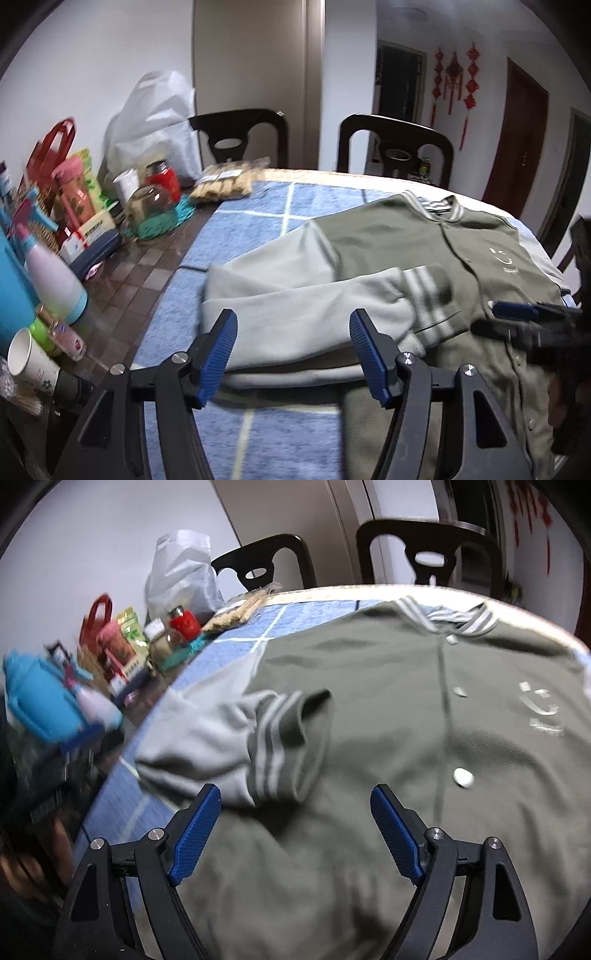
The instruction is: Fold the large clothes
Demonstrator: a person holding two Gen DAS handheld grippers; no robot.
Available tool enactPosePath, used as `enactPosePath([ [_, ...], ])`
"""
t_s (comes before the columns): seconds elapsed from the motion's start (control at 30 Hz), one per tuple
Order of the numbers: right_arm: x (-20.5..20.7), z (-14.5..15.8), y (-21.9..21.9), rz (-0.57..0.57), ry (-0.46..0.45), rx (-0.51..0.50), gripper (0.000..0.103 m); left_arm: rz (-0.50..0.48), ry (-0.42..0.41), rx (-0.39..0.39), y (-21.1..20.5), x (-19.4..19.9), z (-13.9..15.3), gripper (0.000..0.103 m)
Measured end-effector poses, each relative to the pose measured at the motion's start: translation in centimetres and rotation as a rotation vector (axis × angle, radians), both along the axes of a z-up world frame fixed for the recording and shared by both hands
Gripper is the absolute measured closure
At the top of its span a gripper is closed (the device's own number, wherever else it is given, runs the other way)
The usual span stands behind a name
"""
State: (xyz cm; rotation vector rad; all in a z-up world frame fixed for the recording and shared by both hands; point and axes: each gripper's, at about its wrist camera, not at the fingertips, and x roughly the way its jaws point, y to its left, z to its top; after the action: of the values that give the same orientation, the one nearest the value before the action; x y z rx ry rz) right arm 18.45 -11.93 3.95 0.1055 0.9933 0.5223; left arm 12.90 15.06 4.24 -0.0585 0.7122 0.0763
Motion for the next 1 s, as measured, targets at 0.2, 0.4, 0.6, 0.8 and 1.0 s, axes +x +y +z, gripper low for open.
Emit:
enactPosePath([
  [0.2, 4.1, -2.9, 2.0, 0.015, 0.129, 0.041, 0.057, 0.066, 0.024, -0.021, 3.0, 0.0, -0.8, 0.038],
  [0.4, 4.9, -0.3, 0.6, 0.038, 0.065, 0.125, 0.090, 0.102, 0.029, -0.050, 5.1, 0.9, -0.8, 0.038],
  [0.6, 5.6, 5.7, -7.4, -0.098, -0.063, 0.197, 0.091, 0.098, 0.000, -0.110, 5.7, 2.8, 0.3, 0.038],
  [0.8, 7.5, 0.8, -16.6, -0.301, 0.054, 0.112, 0.089, 0.022, 0.022, -0.161, 3.7, 5.4, -0.5, 0.037],
  [1.0, 5.4, -2.9, -20.6, -0.317, 0.073, 0.140, 0.053, -0.036, 0.094, -0.158, 1.5, 7.2, -2.5, 0.037],
])
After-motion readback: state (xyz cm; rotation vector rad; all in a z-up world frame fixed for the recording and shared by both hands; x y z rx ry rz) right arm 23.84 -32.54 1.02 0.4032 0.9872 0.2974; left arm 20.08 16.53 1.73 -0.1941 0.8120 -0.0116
